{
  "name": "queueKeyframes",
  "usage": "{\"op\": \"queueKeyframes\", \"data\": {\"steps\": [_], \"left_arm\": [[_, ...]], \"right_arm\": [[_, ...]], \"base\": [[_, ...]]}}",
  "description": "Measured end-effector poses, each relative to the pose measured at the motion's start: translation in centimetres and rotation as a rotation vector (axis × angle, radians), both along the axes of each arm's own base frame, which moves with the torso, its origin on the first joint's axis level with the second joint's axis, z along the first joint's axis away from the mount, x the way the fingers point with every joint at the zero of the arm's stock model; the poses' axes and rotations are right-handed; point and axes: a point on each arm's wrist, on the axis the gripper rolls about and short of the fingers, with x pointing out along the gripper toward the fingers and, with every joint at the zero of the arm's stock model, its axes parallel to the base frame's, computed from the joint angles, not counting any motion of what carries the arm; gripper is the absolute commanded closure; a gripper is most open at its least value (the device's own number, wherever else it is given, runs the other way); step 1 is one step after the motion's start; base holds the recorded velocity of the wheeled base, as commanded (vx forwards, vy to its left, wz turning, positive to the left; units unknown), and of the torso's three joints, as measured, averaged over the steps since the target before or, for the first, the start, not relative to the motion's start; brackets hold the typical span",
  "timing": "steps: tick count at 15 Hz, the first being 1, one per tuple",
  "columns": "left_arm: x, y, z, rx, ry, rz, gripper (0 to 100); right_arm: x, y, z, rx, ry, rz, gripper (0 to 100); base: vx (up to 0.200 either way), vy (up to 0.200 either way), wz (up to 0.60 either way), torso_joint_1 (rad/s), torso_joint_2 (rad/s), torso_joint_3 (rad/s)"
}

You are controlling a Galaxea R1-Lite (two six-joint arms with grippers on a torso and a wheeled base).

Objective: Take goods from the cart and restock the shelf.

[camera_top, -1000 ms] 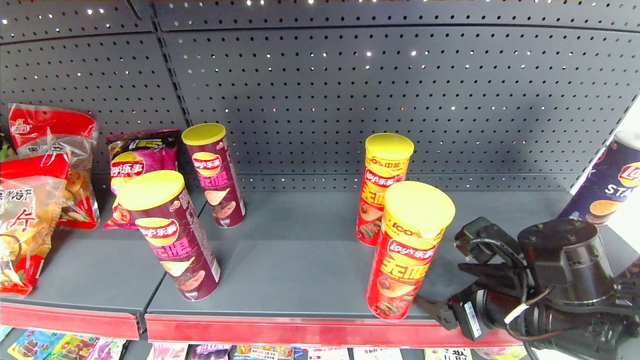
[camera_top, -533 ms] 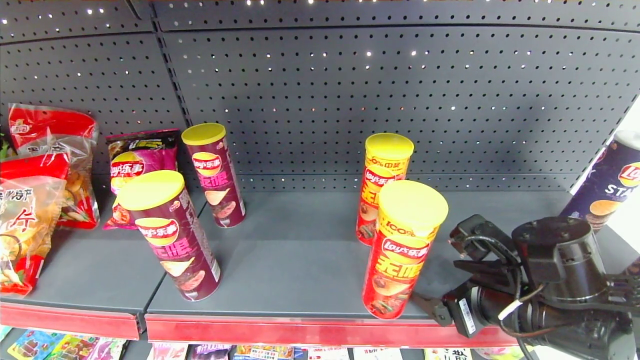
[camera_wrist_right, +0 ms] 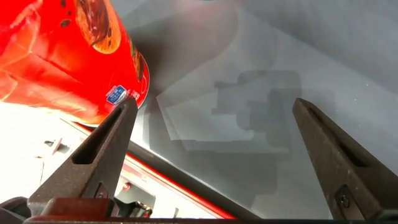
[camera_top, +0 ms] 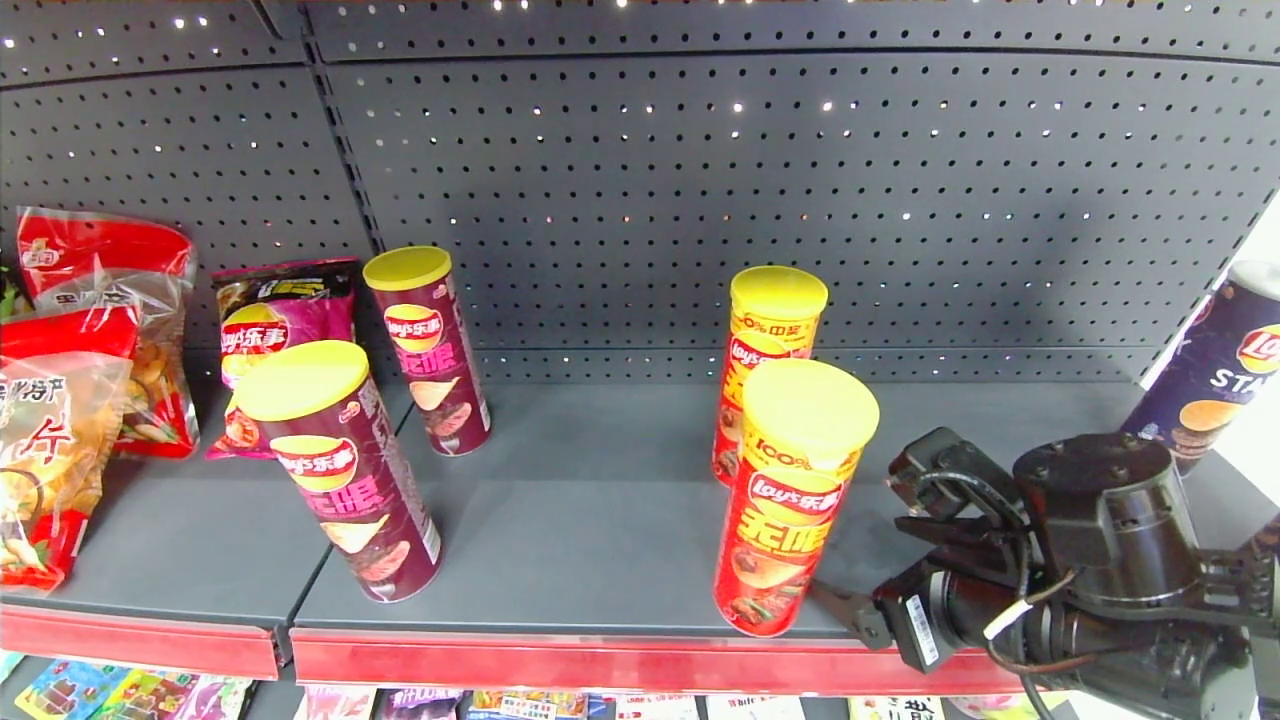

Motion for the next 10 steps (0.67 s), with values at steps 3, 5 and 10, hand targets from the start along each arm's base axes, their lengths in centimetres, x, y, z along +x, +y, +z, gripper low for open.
{"op": "queueKeyframes", "data": {"steps": [3,5,10], "left_arm": [[0.0,0.0,0.0,0.0,0.0,0.0,0],[0.0,0.0,0.0,0.0,0.0,0.0,0],[0.0,0.0,0.0,0.0,0.0,0.0,0]], "right_arm": [[-0.1,0.2,-0.01,0.0,0.0,0.01,0],[-0.24,0.41,0.0,0.0,-0.001,0.021,0],[0.08,0.88,0.14,0.017,-0.026,0.03,0]], "base": [[0.0,0.0,0.0,0.0,0.0,0.0],[0.0,0.0,0.0,0.0,0.0,0.0],[0.0,0.0,0.0,0.0,0.0,0.0]]}}
